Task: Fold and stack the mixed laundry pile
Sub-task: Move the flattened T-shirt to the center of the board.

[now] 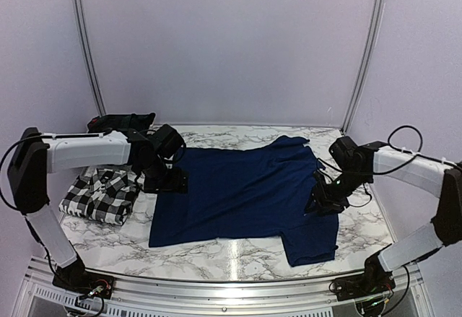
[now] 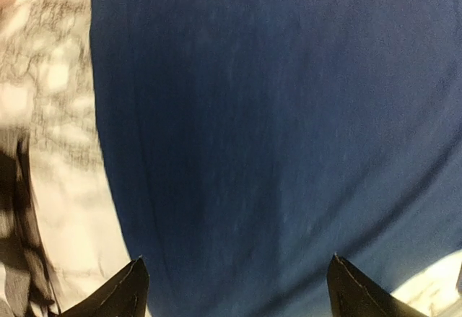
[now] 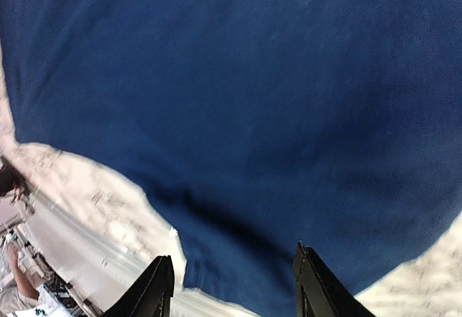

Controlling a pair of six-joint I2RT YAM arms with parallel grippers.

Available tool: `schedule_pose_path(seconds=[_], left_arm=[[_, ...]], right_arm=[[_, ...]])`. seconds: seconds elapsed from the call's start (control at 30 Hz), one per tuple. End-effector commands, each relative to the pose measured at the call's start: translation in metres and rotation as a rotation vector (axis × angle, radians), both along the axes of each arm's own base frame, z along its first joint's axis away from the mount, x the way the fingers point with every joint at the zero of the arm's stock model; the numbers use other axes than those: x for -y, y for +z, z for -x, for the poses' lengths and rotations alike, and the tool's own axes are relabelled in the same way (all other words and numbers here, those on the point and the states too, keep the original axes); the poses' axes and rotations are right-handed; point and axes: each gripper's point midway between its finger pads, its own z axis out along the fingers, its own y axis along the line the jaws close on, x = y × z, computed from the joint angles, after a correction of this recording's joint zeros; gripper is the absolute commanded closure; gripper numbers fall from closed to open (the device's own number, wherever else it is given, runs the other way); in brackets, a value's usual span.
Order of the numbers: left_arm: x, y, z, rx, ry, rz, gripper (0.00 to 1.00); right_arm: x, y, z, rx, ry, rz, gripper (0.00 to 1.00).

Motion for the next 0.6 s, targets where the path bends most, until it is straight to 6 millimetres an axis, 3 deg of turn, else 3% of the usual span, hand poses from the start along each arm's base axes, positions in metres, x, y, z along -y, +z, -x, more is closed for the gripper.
schedule_pose_path(seconds=[0.0,0.1,0.23,0.4,0.57], left_arm=[[0.000,-0.005,-0.050,0.033,0.002,-0.054,0.11],[0.011,-0.004,-0.092,0.070,0.020,-0.034,0.11],[0.024,-0.018,-0.122,0.072,0.002,-0.036,0.11],[0.014,-0.050,-0.115,0.014,0.013,-0.082,0.12],[-0.004,-0.056,-0.090,-0.010,0.026,-0.102,0.12]], right_arm=[[-0.004,-0.011,-0.070,0.140,-0.054,0.026,0.47],[-0.006,-0.031,-0.082,0.117,-0.040,0.049,0.49],[0.002,-0.055,-0.061,0.061,-0.013,0.081,0.49],[0.015,-0.071,-0.008,-0.028,-0.027,0.088,0.49],[0.015,-0.075,0.042,-0.116,-0.069,0.019,0.48]])
